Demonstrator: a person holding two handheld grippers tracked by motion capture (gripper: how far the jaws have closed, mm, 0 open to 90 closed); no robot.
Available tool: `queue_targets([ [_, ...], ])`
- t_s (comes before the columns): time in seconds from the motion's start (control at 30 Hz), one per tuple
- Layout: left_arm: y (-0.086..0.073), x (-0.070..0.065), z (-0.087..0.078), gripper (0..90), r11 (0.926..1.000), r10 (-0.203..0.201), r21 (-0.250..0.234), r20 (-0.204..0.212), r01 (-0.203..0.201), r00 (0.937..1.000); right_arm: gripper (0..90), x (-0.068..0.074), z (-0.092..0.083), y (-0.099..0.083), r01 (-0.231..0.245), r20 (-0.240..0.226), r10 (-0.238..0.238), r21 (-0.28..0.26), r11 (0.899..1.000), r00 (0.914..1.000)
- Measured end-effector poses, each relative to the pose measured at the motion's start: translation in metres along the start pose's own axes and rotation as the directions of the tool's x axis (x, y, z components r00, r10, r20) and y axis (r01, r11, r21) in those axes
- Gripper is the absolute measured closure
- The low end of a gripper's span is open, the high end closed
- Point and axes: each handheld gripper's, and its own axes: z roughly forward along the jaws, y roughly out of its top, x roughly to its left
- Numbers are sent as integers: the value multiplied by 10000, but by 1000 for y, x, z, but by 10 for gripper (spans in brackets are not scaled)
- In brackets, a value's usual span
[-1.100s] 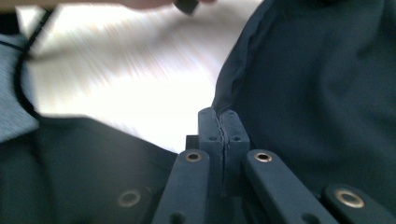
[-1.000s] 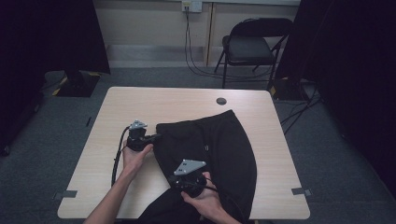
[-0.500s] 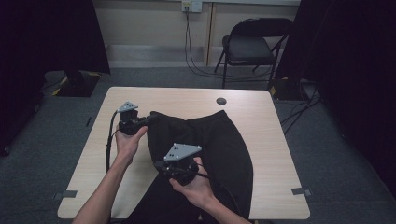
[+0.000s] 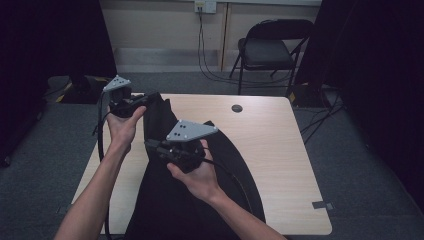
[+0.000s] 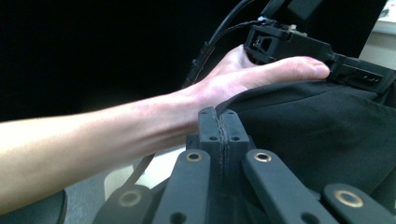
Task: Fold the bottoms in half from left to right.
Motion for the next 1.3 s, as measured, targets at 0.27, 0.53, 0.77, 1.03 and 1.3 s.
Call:
queue_targets([
  [0.27,-52,-13,42,884,9923,-78,1238,368,32,9993,898,-22,-30,-42,-792,709,772,258,9965,9945],
  [0.53,-81,-41,87,880,9771,-76,2122,908,-119,9958,898,-48,-77,-111,-1782,1915,1569,994,9790,9689],
  [0.77,-92,-76,126,873,9595,286,2706,1810,-777,9831,897,-57,-112,-134,-2102,2694,1679,1368,9680,9483],
  [1.03,-105,-83,128,562,9692,128,2398,1798,-565,9836,897,-71,-125,-189,-2727,3973,1414,2967,9152,9067],
  [1.3,-125,-59,75,530,9529,177,2974,1407,-593,9899,892,-97,-136,-203,-3234,4604,1504,3243,8890,8749],
])
